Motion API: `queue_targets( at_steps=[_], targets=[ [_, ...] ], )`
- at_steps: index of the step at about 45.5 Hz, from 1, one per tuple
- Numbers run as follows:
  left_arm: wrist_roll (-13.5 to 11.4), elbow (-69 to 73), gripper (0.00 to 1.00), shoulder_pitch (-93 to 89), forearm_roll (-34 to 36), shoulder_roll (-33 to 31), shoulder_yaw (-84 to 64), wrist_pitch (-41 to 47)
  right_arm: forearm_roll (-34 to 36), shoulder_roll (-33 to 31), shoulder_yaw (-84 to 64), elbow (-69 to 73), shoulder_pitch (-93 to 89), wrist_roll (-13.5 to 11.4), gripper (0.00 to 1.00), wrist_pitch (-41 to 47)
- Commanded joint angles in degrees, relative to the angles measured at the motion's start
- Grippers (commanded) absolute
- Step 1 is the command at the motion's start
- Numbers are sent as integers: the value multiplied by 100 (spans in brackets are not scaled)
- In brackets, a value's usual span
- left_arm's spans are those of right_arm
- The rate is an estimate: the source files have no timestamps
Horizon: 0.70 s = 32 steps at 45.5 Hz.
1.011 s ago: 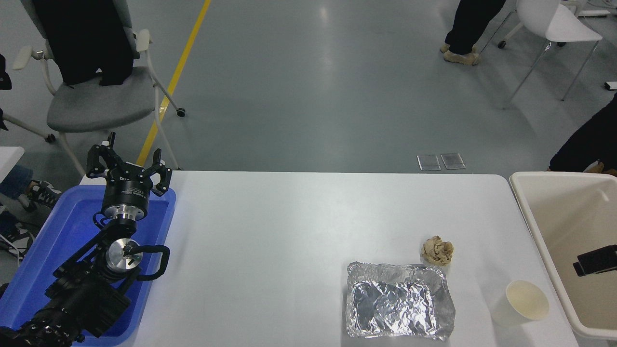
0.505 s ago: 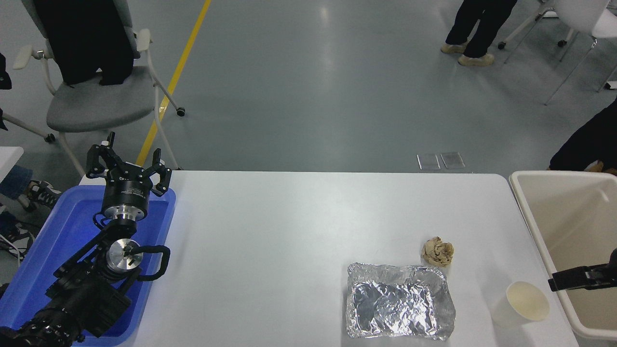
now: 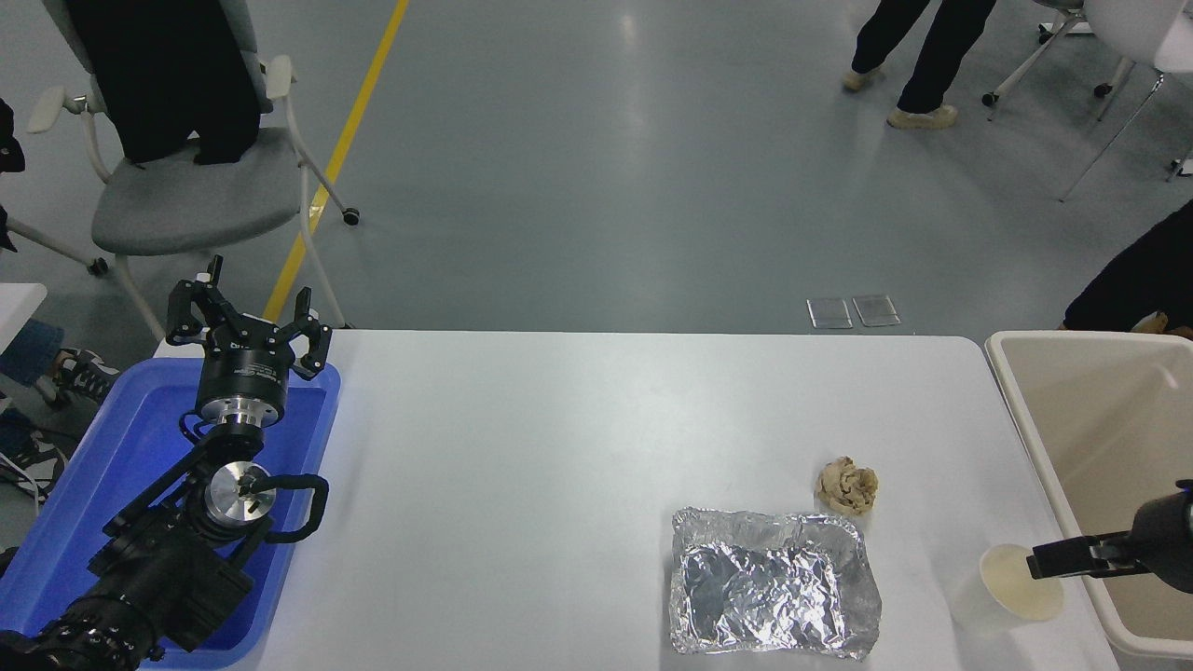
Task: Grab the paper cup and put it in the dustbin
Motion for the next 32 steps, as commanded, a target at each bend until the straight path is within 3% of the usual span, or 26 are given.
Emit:
queue_targets(
  at_steps=[1,7,10,18,19,21,22,23,32],
  targets=[
    [0,-3,99,-5,-4,-4,0,0,-3,214,111,-238,-360,10,100,-75],
    [0,-3,99,3,-4,-4,0,0,-3,258,103,-291,-483,10,100,-233],
    [0,-3,99,-6,5,-4,0,0,-3,275,111,-335,-545,45,95,-286],
    [0,-3,99,-6,5,-4,0,0,59,302,103,-353,-598,282,66,-321],
    [0,-3,99,-6,-4,-4,0,0,59,311,103,-353,-598,300,46,-321],
    [0,-3,99,-6,-4,-4,0,0,59,319,111,-353,-598,300,17,-330],
    [0,6,99,-6,5,-4,0,0,59,319,112,-353,-598,300,5,-330],
    [0,6,99,-6,5,-4,0,0,59,319,120,-353,-598,300,1,-330],
    [0,-3,99,-6,5,-4,0,0,59,346,208,-344,-598,300,0,-593]
  ],
)
